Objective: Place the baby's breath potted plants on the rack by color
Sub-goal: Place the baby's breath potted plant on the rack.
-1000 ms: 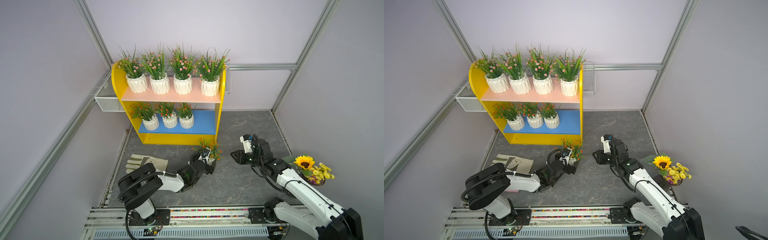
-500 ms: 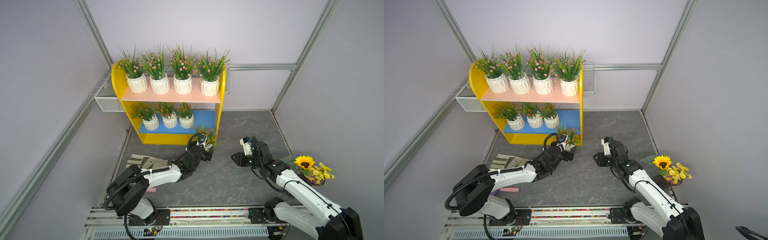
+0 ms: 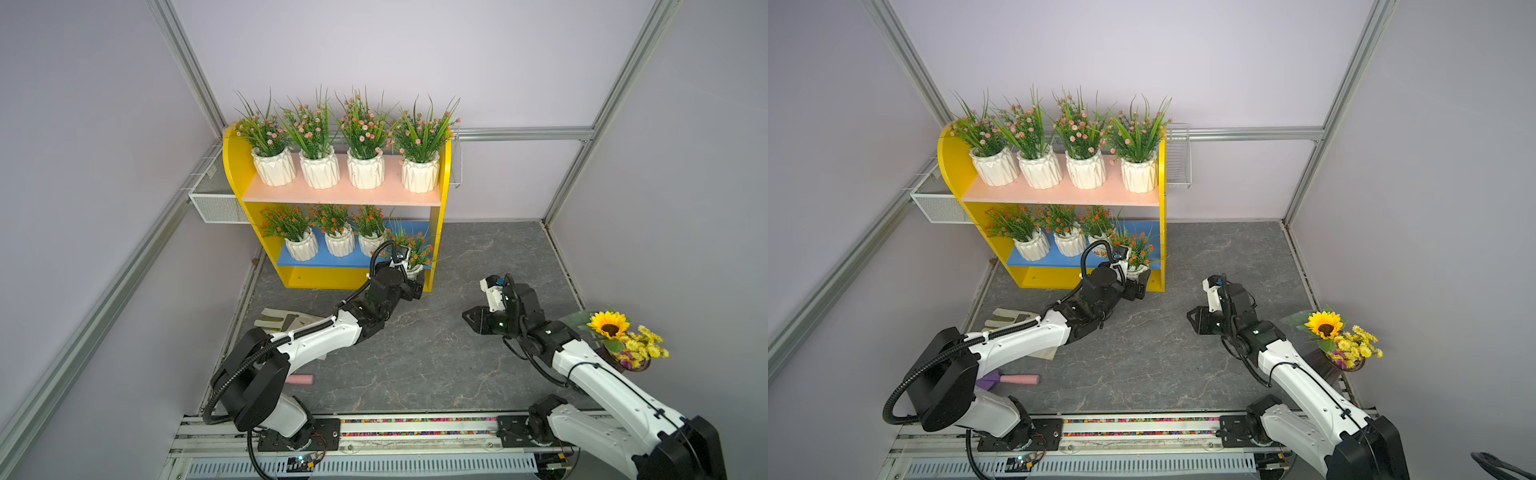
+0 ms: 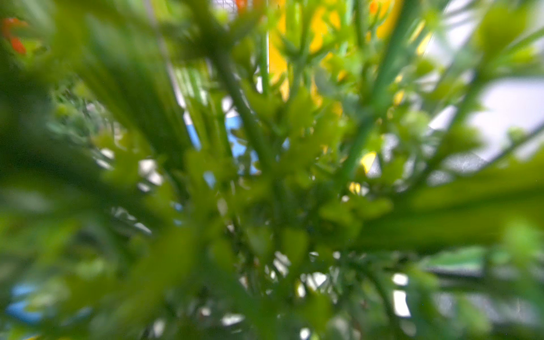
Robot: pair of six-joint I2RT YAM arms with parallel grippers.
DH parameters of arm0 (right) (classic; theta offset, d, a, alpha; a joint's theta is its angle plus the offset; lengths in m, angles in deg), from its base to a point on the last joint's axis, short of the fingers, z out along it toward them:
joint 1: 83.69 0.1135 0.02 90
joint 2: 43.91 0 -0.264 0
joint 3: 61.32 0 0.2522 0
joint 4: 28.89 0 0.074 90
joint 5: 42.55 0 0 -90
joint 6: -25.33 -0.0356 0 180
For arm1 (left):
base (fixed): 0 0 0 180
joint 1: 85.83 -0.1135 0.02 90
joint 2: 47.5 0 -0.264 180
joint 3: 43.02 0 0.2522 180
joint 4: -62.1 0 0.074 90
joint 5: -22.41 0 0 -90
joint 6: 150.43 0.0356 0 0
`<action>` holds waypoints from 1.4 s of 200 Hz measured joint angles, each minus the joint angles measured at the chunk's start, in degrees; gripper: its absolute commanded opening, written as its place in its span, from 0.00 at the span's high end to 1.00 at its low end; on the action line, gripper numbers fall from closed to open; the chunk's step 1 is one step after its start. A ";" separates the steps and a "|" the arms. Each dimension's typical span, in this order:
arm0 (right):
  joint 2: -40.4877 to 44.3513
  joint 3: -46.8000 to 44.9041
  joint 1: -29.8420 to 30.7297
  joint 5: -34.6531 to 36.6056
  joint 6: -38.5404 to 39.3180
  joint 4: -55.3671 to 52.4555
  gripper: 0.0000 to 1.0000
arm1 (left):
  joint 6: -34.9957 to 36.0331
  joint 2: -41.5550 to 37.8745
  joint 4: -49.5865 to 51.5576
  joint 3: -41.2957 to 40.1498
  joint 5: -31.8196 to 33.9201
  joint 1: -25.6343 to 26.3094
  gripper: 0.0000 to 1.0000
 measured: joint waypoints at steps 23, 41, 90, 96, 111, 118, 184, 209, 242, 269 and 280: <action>0.00 0.00 0.00 -0.02 0.00 0.02 0.68 | -0.02 0.76 0.42 2.10 -0.48 -1.07 0.58; 0.00 0.00 0.00 -0.02 0.00 0.02 0.68 | -0.09 1.73 0.44 3.30 -0.96 -1.86 0.58; 0.37 -0.02 0.00 0.02 0.00 -0.26 0.68 | -0.22 5.01 1.66 5.64 -2.25 -3.19 0.58; 0.48 -0.02 0.00 0.02 0.00 -0.31 0.68 | -0.24 5.49 1.70 6.12 -2.40 -3.23 0.58; 0.87 -0.15 0.00 0.02 0.00 -0.44 0.68 | -0.26 6.51 1.70 7.15 -2.78 -3.45 0.58; 1.09 -0.28 0.00 0.02 0.00 -0.50 0.68 | -0.28 6.91 1.75 7.61 -2.95 -3.54 0.58; 1.31 -0.70 0.00 0.02 0.00 -0.63 0.68 | -0.61 10.80 2.54 13.40 -3.85 -4.92 0.58; 1.31 -0.74 0.00 0.02 0.00 -0.63 0.68 | -0.63 12.74 2.75 14.93 -4.04 -5.51 0.57; 1.31 -1.09 0.00 0.00 -0.02 -0.61 0.68 | -0.81 15.67 3.08 17.73 -4.26 -6.27 0.57; 1.31 -1.49 0.00 0.00 0.00 -0.57 0.68 | -1.09 16.96 3.69 19.43 -4.26 -6.86 0.57; 1.31 -1.66 0.00 0.00 -0.02 -0.59 0.68 | -1.22 17.38 3.89 20.09 -4.26 -7.06 0.56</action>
